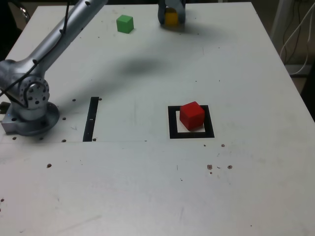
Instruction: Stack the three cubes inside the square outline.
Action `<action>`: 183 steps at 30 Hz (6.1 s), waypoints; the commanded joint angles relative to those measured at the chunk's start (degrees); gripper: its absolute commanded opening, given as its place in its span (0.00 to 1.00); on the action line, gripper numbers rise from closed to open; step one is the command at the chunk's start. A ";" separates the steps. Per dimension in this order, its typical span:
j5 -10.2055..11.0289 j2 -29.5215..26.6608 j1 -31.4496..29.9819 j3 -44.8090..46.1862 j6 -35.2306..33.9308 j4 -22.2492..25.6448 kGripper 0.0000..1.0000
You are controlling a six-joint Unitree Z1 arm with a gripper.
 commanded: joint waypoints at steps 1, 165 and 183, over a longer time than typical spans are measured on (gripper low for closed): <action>-0.18 -0.28 0.06 -1.70 -0.11 0.30 0.28; -1.43 -42.82 0.71 61.61 -6.33 -13.00 0.99; 3.08 -28.62 11.01 50.48 -3.90 -11.82 0.98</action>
